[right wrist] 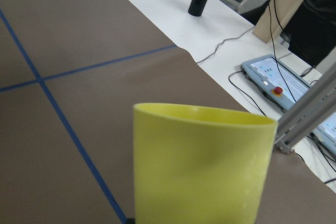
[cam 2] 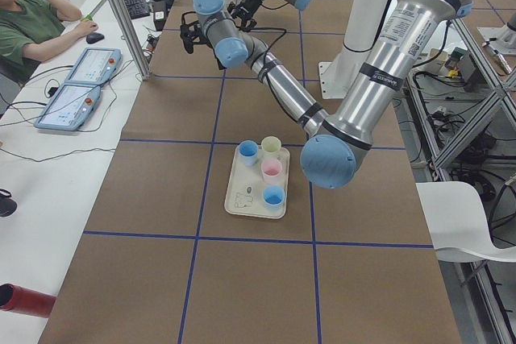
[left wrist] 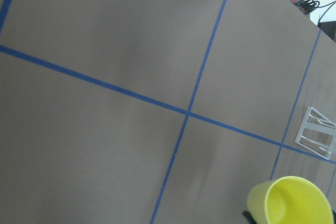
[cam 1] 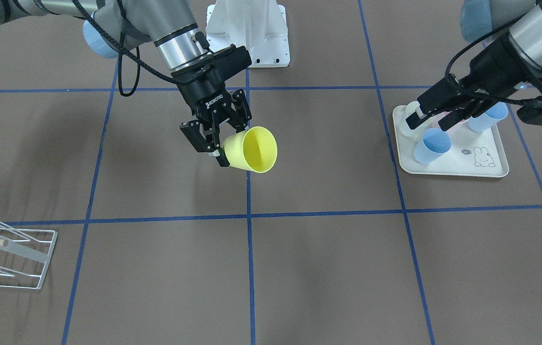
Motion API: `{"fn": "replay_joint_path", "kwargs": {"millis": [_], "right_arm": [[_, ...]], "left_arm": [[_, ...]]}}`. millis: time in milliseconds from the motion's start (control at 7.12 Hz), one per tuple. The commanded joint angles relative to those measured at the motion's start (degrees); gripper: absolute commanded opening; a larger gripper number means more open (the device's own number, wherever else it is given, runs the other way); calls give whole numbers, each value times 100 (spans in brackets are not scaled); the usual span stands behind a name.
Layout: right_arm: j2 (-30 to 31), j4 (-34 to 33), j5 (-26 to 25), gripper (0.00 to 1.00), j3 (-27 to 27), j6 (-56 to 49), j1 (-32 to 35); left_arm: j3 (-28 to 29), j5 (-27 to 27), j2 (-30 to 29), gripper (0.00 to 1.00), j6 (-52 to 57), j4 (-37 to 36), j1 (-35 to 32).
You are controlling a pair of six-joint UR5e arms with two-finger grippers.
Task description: Transfer IKEA cup to right arm and place on rack
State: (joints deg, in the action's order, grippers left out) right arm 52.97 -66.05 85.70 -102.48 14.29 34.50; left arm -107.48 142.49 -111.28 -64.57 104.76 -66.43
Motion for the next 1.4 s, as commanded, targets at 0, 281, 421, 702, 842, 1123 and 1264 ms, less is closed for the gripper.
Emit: {"fn": "replay_joint_path", "kwargs": {"millis": [0, 281, 421, 702, 842, 1123, 1264], "right_arm": [[12, -1360, 717, 46, -340, -755, 634], [55, -2705, 711, 46, -814, -2055, 951], [212, -3129, 667, 45, -1078, -2549, 1136], [730, -3537, 632, 45, -1404, -4206, 1619], [1063, -3538, 406, 46, -1554, -5181, 1804], [1487, -3547, -812, 45, -1722, -6931, 1850], [1593, -3547, -1071, 47, -1714, -7758, 1867]], "left_arm": [[-2, -282, 658, 100, 1696, -25, -150], [-54, -283, 967, 100, 2359, -25, -239], [-98, -283, 1055, 100, 2387, -25, -265], [-133, -283, 1126, 100, 2388, -25, -265], [-125, -283, 1144, 100, 2388, -25, -257], [-125, -274, 1153, 100, 2379, -25, -248], [-125, -274, 1161, 100, 2388, -25, -239]]}}
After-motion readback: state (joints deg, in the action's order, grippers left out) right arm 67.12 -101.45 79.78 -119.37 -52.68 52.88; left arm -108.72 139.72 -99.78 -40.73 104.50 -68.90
